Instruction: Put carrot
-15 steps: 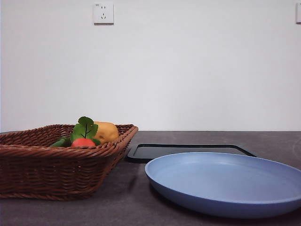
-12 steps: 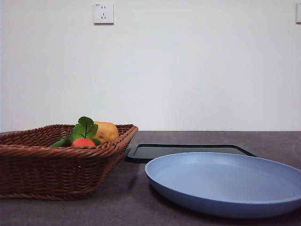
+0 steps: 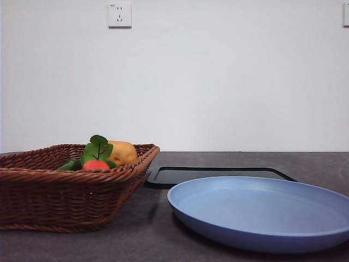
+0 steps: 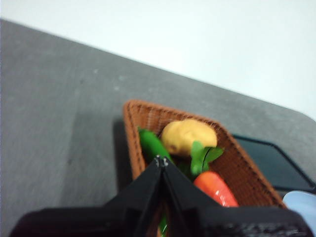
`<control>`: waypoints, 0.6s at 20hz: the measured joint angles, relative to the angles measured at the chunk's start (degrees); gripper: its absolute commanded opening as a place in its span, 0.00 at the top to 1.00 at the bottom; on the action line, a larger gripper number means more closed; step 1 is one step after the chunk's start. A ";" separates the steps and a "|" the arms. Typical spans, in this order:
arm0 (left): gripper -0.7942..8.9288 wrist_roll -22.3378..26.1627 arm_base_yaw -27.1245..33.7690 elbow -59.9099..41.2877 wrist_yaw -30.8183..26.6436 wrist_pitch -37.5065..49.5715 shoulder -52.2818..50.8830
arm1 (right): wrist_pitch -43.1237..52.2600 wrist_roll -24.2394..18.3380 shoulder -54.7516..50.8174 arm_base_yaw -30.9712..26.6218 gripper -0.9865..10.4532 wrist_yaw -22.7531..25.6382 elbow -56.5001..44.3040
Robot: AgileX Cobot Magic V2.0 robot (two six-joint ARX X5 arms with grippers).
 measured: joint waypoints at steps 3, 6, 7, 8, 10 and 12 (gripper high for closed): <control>0.91 -0.44 0.00 3.10 -0.35 -3.04 4.17 | -1.33 0.68 3.34 0.00 0.91 -1.73 2.84; 0.91 -0.42 0.00 7.52 -0.31 -3.13 9.73 | -3.30 0.87 7.58 0.00 0.91 -1.81 7.17; 0.91 -0.42 0.00 9.05 -0.26 -2.84 11.80 | -4.22 0.87 9.29 0.00 0.91 -1.81 8.85; 0.91 -0.35 0.00 10.49 -0.07 -2.64 13.97 | -4.98 0.85 11.17 0.00 0.91 -1.81 10.45; 0.91 0.37 0.00 13.00 1.01 -2.51 18.21 | -6.80 0.57 14.99 0.00 0.91 -2.08 13.62; 0.91 1.75 0.00 15.39 2.80 -2.54 22.56 | -7.80 -0.26 18.64 0.00 0.91 -3.69 16.26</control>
